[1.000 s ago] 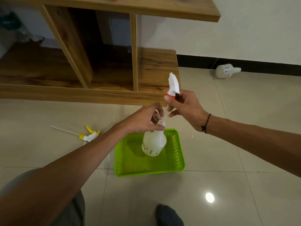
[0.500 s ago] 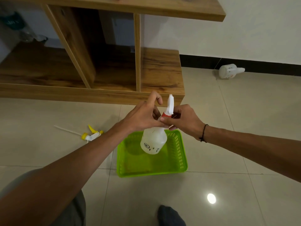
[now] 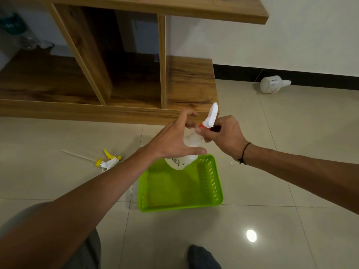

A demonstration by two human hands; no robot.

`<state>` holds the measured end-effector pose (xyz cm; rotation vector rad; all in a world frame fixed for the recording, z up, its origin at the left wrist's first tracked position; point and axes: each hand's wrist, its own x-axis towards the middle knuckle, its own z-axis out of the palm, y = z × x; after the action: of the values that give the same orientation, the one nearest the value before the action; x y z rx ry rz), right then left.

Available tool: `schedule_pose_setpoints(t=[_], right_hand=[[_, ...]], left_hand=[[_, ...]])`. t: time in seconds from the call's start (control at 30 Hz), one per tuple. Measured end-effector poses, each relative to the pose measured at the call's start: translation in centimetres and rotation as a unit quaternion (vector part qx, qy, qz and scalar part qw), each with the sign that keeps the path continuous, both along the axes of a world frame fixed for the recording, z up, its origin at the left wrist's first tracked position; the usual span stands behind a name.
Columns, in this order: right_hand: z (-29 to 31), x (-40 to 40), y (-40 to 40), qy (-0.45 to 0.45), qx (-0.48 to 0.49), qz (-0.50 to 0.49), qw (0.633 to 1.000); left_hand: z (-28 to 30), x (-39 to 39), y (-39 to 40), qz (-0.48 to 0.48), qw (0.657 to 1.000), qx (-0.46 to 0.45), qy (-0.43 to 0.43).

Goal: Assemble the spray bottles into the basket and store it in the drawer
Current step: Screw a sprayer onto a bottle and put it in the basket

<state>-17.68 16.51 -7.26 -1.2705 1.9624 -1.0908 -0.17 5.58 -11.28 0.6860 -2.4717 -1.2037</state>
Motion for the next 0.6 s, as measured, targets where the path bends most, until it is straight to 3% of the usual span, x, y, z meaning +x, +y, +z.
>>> schedule_pose_setpoints(t=[0.1,0.3,0.47,0.6], right_hand=[[0.4,-1.2,-0.4,-0.008,-0.034,-0.010,0.999],[0.2,-1.8,-0.6,-0.007,-0.050,-0.009,0.999],[0.5,-2.5,-0.3,-0.156,-0.032,0.067,0.985],[0.2,-3.0,0.4,-0.210,0.003,0.124,0.970]], left_hand=[[-0.9,0.8,-0.8,-0.039,0.993,0.008,-0.111],[-1.8,1.2,-1.5,0.000,0.993,0.074,-0.090],[-2.1,1.4,-1.8,0.005,0.992,0.079,-0.099],[-1.9,2.1,-2.0,-0.038,0.983,0.138,-0.117]])
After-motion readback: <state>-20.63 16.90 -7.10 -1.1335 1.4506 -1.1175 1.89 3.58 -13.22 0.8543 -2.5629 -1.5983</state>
